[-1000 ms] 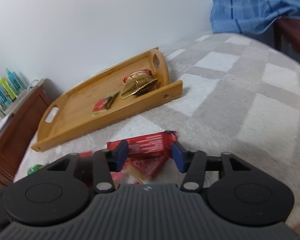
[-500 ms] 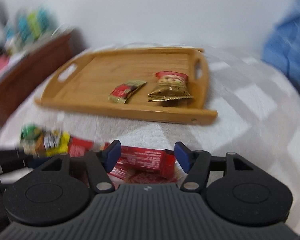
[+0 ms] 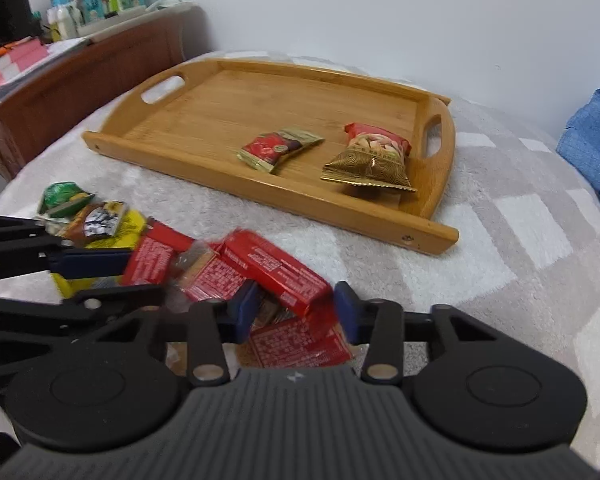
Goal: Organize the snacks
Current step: 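Grasp a red wafer bar with the left tool while the right tool grasps another red bar, then lift both red bars and carry them over the bamboo tray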
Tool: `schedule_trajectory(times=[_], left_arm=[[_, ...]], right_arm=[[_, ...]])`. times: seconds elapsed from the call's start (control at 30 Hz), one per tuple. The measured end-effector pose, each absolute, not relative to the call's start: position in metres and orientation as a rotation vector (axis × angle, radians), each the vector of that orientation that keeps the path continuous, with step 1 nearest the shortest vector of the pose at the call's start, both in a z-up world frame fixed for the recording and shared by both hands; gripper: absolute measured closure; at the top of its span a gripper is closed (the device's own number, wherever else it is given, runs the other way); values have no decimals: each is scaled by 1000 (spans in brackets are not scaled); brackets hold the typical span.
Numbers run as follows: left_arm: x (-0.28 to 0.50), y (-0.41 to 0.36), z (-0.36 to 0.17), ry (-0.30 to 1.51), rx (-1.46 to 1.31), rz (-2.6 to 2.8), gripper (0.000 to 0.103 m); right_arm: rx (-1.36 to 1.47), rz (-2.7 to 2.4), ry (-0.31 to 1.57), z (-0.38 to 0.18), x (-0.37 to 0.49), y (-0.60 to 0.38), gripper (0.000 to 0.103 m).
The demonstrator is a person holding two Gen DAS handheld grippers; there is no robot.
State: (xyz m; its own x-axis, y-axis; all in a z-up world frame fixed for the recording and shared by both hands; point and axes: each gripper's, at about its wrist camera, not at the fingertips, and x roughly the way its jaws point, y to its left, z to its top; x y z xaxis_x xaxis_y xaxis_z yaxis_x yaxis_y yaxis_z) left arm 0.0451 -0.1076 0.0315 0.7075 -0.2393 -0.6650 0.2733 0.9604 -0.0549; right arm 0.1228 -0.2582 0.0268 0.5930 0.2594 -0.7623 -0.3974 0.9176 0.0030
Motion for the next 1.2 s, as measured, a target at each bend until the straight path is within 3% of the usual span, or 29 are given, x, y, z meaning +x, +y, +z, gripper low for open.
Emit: schedule_trajectory(times=[0.1,0.2,0.27,0.3,0.67,0.83,0.93,1.2], left_arm=[[45,-108,31,728,55,-283,75],[48,-108,33,722,58,-278,75],[49,-106,34,717,57,-270,76],[49,-105,35,714,56,-267,76],[61,-98,37,705,62,-248,74],[55,-99,37,696,71,-238,69],[50,-99,38,687,71,-213,69],[42,-103,35,681,93,-203,70]], right_arm=[[-136,375,854,27,123,-258,63],[-78,439,863,29,121,-262,59],[-23,480,864,32,119,-265,44],[5,496,861,33,118,-268,43],[-1,467,842,30,130,-253,42],[-21,460,832,25,128,-244,69],[-27,431,801,25,122,-241,76],[46,377,735,29,107,-247,76]])
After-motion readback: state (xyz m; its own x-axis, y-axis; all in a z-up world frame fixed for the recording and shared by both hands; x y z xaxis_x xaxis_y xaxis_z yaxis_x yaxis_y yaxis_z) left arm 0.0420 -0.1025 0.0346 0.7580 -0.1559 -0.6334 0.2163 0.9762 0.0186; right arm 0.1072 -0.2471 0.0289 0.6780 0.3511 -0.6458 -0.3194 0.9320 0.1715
